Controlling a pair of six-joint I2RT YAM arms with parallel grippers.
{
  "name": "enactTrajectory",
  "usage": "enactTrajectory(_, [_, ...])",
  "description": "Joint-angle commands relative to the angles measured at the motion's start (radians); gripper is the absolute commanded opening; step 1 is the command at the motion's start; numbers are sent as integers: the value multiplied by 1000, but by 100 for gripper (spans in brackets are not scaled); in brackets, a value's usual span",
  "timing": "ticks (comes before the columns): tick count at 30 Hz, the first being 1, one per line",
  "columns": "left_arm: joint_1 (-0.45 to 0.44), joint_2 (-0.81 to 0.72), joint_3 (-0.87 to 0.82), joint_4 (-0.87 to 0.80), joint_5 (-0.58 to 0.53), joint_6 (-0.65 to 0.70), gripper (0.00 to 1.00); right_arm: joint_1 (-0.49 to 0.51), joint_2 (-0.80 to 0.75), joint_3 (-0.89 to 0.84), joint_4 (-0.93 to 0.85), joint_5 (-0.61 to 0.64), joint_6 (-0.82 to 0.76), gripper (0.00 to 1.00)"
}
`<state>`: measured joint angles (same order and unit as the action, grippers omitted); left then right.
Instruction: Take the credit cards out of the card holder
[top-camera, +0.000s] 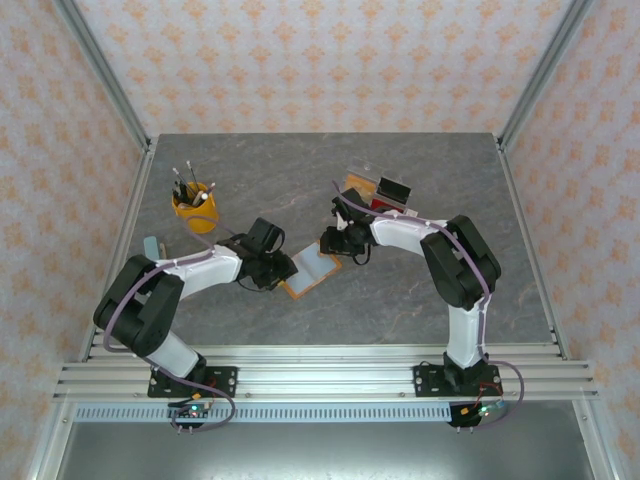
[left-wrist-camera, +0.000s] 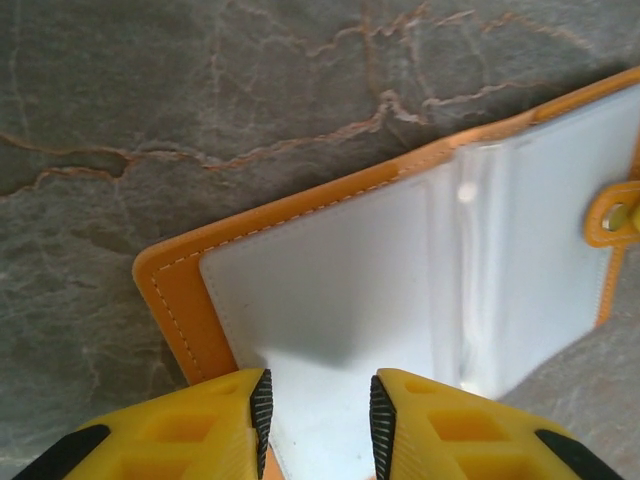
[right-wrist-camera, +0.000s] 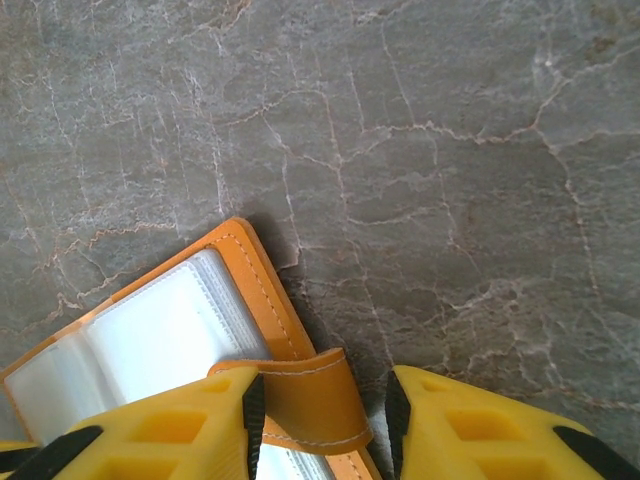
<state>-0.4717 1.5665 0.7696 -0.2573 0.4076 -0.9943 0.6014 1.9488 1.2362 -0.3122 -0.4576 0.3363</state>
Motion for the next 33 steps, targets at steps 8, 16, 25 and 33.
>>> enactTrajectory(8, [-4, -32, 27, -95, -110, 38, 39, 5, 10, -25, -61, -42, -4, 38])
enactTrajectory(16, [-5, -86, 2, -144, -164, 43, 39, 5, -15, -78, -31, -70, 37, 36])
enactTrajectory(25, [-5, -43, 17, -111, -136, 51, 38, 5, -18, -112, 7, -102, 74, 34])
enactTrajectory(33, [-5, -14, 26, -95, -120, 46, 38, 6, -13, -133, 33, -128, 88, 33])
